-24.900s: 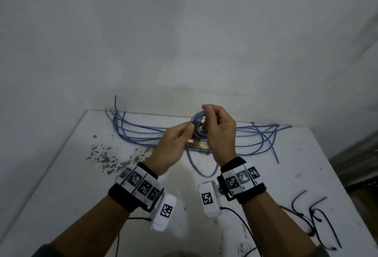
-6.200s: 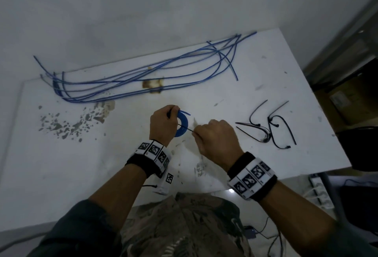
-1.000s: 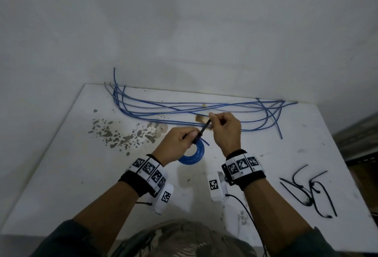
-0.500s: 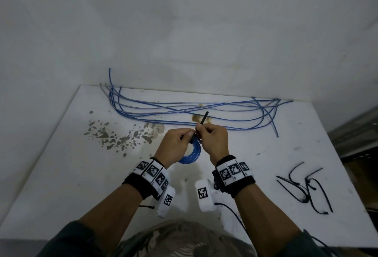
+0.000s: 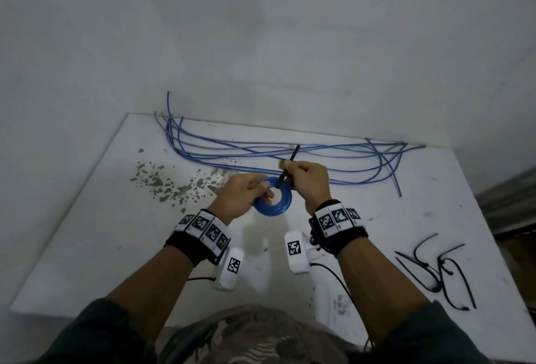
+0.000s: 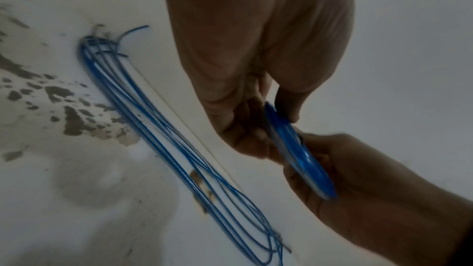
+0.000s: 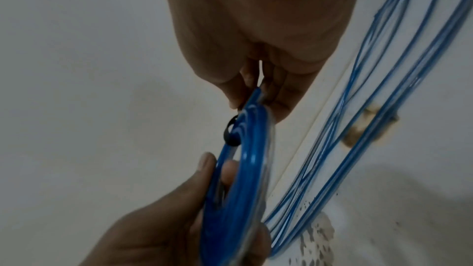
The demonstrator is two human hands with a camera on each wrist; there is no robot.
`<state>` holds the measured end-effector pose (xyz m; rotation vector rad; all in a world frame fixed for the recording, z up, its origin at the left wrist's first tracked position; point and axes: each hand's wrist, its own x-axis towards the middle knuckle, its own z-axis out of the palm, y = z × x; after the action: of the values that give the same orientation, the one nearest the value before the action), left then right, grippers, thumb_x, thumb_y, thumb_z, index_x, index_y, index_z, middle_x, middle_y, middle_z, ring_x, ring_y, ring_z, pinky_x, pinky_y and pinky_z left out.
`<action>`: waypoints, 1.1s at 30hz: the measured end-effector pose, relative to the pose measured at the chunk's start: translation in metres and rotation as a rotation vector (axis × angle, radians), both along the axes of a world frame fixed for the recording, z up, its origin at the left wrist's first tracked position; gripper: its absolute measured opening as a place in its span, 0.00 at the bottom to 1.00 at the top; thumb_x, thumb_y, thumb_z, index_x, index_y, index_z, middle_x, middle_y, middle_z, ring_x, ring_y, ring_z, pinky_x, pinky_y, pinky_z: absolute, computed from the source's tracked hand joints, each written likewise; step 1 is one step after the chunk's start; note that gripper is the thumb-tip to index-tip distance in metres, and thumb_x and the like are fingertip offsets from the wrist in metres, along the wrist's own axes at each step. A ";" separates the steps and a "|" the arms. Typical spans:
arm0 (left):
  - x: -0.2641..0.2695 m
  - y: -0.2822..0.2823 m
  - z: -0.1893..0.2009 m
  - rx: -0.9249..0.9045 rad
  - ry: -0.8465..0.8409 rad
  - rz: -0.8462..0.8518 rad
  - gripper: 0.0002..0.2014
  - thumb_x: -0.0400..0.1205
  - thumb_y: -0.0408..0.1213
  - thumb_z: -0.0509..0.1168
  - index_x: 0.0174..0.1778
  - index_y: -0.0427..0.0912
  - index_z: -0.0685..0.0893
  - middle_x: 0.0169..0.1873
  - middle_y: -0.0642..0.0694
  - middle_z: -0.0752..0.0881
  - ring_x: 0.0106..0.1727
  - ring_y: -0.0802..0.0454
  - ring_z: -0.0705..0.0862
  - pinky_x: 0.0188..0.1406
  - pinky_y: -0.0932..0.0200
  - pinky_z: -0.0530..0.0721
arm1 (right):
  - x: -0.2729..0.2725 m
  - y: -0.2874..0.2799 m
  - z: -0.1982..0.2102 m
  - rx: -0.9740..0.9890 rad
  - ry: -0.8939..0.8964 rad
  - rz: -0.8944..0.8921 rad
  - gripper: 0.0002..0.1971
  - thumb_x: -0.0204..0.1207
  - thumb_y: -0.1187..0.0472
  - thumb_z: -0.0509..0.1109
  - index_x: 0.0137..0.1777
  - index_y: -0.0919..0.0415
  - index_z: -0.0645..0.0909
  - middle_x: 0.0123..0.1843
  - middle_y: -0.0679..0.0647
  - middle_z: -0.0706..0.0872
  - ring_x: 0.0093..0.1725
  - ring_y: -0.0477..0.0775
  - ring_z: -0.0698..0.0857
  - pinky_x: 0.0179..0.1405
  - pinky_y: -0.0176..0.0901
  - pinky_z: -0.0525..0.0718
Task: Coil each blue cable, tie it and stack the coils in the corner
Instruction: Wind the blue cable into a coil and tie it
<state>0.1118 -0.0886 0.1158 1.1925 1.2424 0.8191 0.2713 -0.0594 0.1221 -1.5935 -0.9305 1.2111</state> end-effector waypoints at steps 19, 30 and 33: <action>-0.026 -0.035 -0.001 -0.242 -0.157 0.403 0.11 0.83 0.37 0.70 0.55 0.32 0.86 0.46 0.35 0.91 0.44 0.43 0.92 0.37 0.58 0.90 | -0.012 -0.019 -0.017 -0.061 0.325 0.105 0.07 0.84 0.68 0.67 0.46 0.72 0.81 0.43 0.69 0.88 0.42 0.65 0.90 0.43 0.50 0.92; -0.110 -0.011 -0.030 -0.232 -0.341 0.843 0.09 0.80 0.32 0.73 0.55 0.37 0.89 0.44 0.39 0.92 0.46 0.48 0.90 0.39 0.56 0.84 | -0.152 -0.014 -0.010 -0.175 0.231 0.211 0.06 0.78 0.71 0.70 0.39 0.68 0.85 0.38 0.62 0.90 0.38 0.57 0.90 0.38 0.44 0.89; -0.151 0.007 -0.034 -0.229 -0.368 0.914 0.06 0.80 0.30 0.73 0.51 0.33 0.89 0.42 0.35 0.91 0.45 0.44 0.90 0.45 0.51 0.86 | -0.187 0.003 -0.007 -0.283 0.125 0.344 0.07 0.78 0.71 0.70 0.39 0.67 0.86 0.33 0.60 0.88 0.31 0.54 0.86 0.33 0.45 0.87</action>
<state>-0.0388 -0.0819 0.0820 0.2129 1.5079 1.4289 0.0845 -0.0563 0.1151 -1.5923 -1.0135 1.7259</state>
